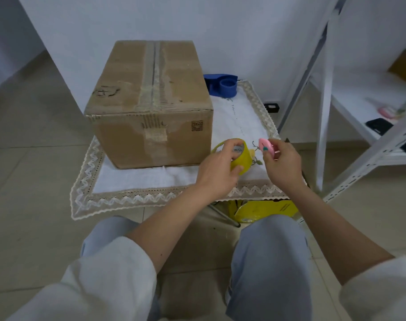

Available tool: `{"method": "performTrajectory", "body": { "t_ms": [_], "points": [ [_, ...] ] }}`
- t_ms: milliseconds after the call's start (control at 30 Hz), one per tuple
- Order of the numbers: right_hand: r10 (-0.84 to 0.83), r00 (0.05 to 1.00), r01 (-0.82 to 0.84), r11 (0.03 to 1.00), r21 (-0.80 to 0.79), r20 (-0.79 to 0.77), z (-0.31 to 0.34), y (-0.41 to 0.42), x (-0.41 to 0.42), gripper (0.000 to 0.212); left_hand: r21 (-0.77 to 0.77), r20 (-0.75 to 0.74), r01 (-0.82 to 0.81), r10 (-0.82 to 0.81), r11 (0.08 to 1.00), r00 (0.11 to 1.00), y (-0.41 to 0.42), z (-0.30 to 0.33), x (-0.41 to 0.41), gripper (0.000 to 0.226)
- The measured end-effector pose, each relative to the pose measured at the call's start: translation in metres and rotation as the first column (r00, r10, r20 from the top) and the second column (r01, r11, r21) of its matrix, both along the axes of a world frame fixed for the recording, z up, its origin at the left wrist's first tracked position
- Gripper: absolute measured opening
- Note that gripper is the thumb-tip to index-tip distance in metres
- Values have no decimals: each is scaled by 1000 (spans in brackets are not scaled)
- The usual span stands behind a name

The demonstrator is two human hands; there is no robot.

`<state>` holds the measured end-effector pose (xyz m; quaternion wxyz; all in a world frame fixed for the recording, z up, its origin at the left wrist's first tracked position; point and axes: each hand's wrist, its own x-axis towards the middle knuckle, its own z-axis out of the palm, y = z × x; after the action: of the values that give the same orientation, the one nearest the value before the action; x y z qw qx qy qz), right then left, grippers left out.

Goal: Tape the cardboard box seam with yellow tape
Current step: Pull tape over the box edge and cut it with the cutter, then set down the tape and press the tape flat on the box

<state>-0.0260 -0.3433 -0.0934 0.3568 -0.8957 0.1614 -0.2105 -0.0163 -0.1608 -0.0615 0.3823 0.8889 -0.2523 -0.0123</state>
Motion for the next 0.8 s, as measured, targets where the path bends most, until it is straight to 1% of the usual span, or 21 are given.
{"method": "performTrajectory", "body": {
  "t_ms": [100,167,300,433,567,667,800],
  "points": [
    [-53,997,58,992,110,-50,-3,-9,2,35,110,78,-9,1,994,997,-11,-7,11,50],
    [-82,993,95,984,154,-88,-7,-11,3,34,177,112,-19,-1,984,994,-17,-13,18,49],
    [-85,986,108,981,161,-144,-16,-12,10,25,275,128,-58,23,960,992,-25,-27,33,48],
    [-40,969,87,979,182,-245,-23,-10,14,25,347,95,-55,23,936,995,-27,-38,39,52],
    [-23,960,70,984,161,-280,-24,-9,14,31,354,127,-56,12,934,992,-28,-44,40,51],
    [-42,951,73,993,91,-305,-24,-7,16,36,336,149,-59,8,940,989,-28,-44,38,49],
    [-73,942,81,997,10,-327,-22,0,17,43,200,164,-27,-6,979,986,-22,-41,30,48]
  ]
}}
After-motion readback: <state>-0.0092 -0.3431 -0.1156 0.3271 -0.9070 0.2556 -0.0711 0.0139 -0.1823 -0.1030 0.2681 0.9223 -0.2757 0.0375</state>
